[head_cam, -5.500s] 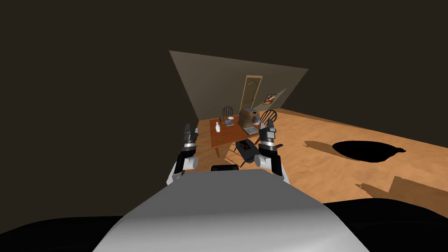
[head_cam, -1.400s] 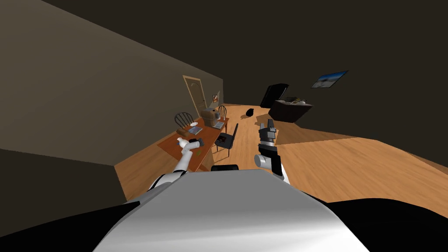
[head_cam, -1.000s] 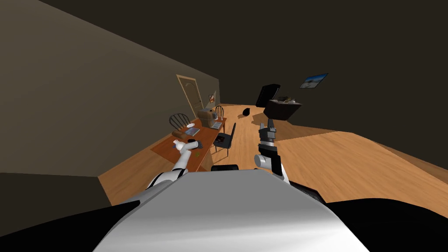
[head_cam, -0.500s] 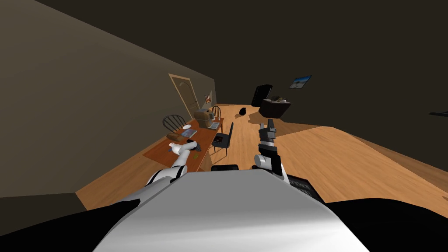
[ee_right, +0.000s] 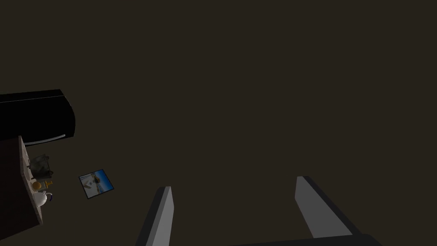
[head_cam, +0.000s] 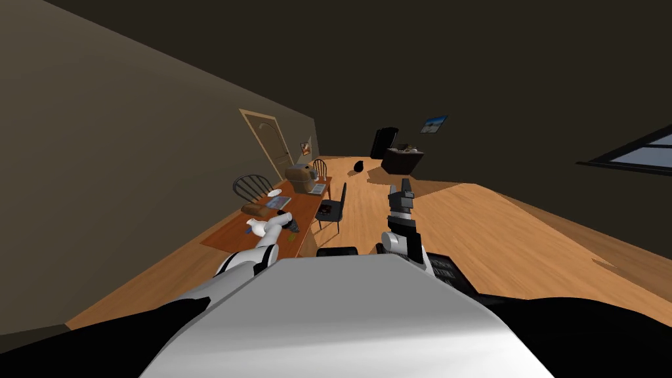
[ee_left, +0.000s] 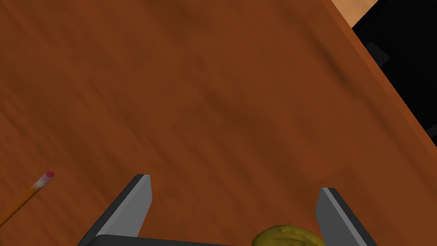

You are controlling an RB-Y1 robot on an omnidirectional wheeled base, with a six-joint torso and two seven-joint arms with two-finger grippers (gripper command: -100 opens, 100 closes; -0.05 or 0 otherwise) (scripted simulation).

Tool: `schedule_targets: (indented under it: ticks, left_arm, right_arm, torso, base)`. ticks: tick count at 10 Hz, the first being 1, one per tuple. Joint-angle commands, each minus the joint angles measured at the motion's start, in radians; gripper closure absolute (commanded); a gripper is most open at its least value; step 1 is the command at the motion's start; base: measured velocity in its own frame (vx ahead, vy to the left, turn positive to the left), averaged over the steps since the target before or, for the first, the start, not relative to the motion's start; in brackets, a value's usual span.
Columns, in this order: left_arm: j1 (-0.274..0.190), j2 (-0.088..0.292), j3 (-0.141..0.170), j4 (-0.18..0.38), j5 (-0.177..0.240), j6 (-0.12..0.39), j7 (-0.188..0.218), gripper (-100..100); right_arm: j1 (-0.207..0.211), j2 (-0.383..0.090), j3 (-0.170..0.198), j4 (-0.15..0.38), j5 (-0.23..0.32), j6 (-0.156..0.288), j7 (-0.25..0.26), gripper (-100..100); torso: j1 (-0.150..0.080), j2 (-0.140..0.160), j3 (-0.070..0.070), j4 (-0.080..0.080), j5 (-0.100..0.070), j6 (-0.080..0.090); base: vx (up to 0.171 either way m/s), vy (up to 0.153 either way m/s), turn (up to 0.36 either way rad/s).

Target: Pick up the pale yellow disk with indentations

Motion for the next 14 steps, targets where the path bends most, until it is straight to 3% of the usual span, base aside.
schedule_targets:
  ticks: [1,7,8,9,10,14]
  left_arm:
    - [-0.013,0.011,0.013,0.042,-0.004,0.044,0.006,-100]
    - [-0.033,0.047,0.053,0.164,-0.009,0.149,0.01,-100]
    - [-0.026,0.044,0.05,0.143,-0.007,0.137,0.006,-100]
    - [-0.024,0.044,0.05,0.143,-0.007,0.143,0.008,0]
    - [-0.014,0.031,0.048,0.158,-0.01,0.111,0.005,-100]
    - [0.001,0.011,0.044,0.182,-0.014,0.063,-0.001,-100]
  right_arm:
    - [0.0,0.0,0.0,0.0,0.0,0.0,0.0,0]
    - [0.0,0.0,0.0,0.0,0.0,0.0,0.0,0]
    - [0.0,0.0,0.0,0.0,0.0,0.0,0.0,0]
    - [0.0,0.0,0.0,0.0,0.0,0.0,0.0,0]
    - [0.0,0.0,0.0,0.0,0.0,0.0,0.0,0]
    - [0.0,0.0,0.0,0.0,0.0,0.0,0.0,0]
  torso:
    - [0.0,0.0,0.0,0.0,0.0,0.0]
    - [0.001,0.0,0.0,0.0,0.0,0.0]
    - [0.001,0.001,0.001,0.0,0.0,0.0]
    - [0.0,0.001,0.0,0.0,0.0,0.0]
    - [-0.002,-0.001,0.0,0.0,0.0,0.0]
    - [-0.001,-0.003,-0.002,-0.001,0.0,0.0]
  base:
    - [-0.018,0.03,-0.103]
    - [-0.026,0.038,-0.092]
    - [-0.022,0.024,-0.008]
    - [0.0,0.0,0.0]
    - [0.021,0.018,0.015]
    - [0.03,0.014,0.007]
